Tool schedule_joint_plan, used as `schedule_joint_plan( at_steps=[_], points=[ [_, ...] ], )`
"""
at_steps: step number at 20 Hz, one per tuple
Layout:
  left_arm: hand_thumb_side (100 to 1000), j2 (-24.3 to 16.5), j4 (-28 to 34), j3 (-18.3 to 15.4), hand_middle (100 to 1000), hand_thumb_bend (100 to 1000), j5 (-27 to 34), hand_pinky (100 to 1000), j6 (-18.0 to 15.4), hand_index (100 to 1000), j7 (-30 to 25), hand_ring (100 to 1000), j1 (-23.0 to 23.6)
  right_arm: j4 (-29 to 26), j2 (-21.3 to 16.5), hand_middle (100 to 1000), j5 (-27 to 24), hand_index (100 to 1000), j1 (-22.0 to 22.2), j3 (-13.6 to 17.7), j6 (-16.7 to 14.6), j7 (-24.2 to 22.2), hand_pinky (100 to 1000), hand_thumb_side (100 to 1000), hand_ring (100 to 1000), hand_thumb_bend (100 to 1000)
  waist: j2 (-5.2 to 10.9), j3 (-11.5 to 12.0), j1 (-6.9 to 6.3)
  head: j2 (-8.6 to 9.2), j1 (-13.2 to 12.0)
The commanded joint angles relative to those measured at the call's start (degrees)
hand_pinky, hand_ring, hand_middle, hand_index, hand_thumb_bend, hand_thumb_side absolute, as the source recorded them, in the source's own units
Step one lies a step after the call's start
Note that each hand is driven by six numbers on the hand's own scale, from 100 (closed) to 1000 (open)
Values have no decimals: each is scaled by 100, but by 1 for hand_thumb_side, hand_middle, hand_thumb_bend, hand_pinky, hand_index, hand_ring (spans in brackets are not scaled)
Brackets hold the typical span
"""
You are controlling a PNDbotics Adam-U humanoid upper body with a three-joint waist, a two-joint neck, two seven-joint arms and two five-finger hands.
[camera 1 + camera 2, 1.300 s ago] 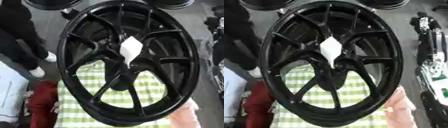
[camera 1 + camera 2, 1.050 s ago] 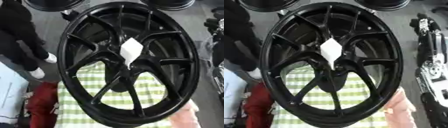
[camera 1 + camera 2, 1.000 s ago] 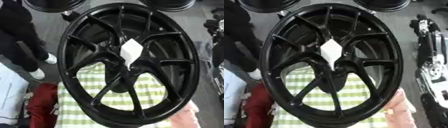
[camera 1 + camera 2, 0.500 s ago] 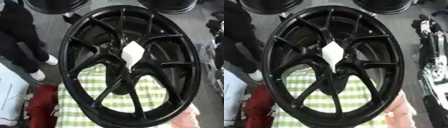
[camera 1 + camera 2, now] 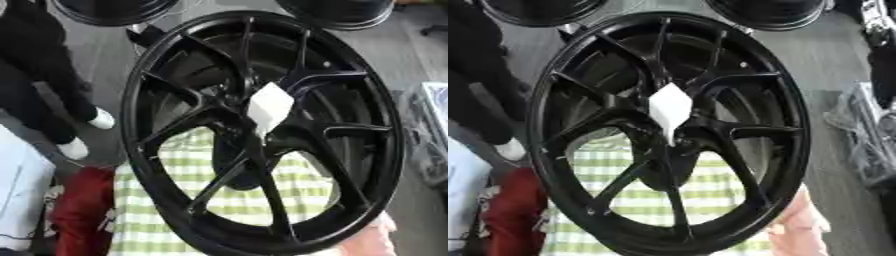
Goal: Pull the pin out of the wheel hub.
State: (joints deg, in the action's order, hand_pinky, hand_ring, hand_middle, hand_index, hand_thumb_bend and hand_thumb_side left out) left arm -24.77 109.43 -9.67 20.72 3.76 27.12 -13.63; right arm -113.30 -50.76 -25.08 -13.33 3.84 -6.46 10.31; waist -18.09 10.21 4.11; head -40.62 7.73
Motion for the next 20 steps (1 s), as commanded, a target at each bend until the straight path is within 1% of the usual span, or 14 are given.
schedule_joint_plan(
  at_steps=[1, 4, 5, 7, 10, 11, 14, 16, 18, 20],
  points=[
    [779, -230, 67, -18, 759, 170, -36, 538, 0, 720, 15, 765, -30, -129, -777, 695, -140, 802, -135, -70, -166, -405, 941, 587, 817, 100, 160, 14, -12, 80, 29],
    [780, -252, 68, -15, 759, 170, -39, 538, 3, 720, 14, 765, -34, -130, -1225, 699, -205, 805, -209, -177, -293, -780, 936, 575, 815, 100, 153, 26, 2, 86, 43],
    [781, -261, 64, -9, 759, 169, -38, 537, 7, 720, 12, 765, -35, -130, -1447, 701, -180, 806, -251, -231, -360, -927, 935, 572, 815, 100, 148, 30, 11, 91, 51],
    [781, -275, 59, 2, 759, 168, -37, 537, 15, 720, 4, 765, -43, -130, -1774, 703, -114, 807, -318, -327, -485, -1180, 933, 567, 814, 100, 139, 34, 18, 95, 67],
    [780, -297, 52, 14, 759, 168, -34, 536, 22, 720, -8, 765, -55, -130, -2132, 709, 37, 810, -487, -492, -659, -1551, 928, 505, 814, 100, 122, 47, 13, 111, 103],
    [780, -301, 51, 14, 759, 168, -34, 536, 23, 720, -9, 765, -57, -130, -2207, 713, 91, 811, -562, -547, -703, -1665, 925, 476, 815, 100, 118, 51, 10, 115, 116],
    [779, -312, 48, 13, 759, 168, -28, 536, 22, 720, -8, 765, -59, -130, -2372, 719, 271, 814, -966, -794, -843, -2069, 922, 433, 817, 100, 110, 67, -5, 109, 176],
    [780, -320, 39, 20, 759, 165, -25, 536, 28, 720, -10, 765, -57, -130, -2398, 723, 364, 816, -1333, -1003, -911, -2379, 919, 407, 818, 100, 113, 81, -20, 100, 214],
    [780, -327, 31, 24, 759, 164, -22, 535, 32, 720, -11, 765, -52, -130, -2381, 727, 414, 817, -1607, -1163, -910, -2607, 917, 393, 819, 100, 117, 83, -32, 97, 220],
    [781, -342, 21, 47, 760, 163, -16, 535, 42, 720, -31, 765, -56, -130, -2362, 730, 504, 818, -1994, -1436, -948, -2934, 915, 384, 820, 100, 126, 110, -44, 94, 238]
  ],
)
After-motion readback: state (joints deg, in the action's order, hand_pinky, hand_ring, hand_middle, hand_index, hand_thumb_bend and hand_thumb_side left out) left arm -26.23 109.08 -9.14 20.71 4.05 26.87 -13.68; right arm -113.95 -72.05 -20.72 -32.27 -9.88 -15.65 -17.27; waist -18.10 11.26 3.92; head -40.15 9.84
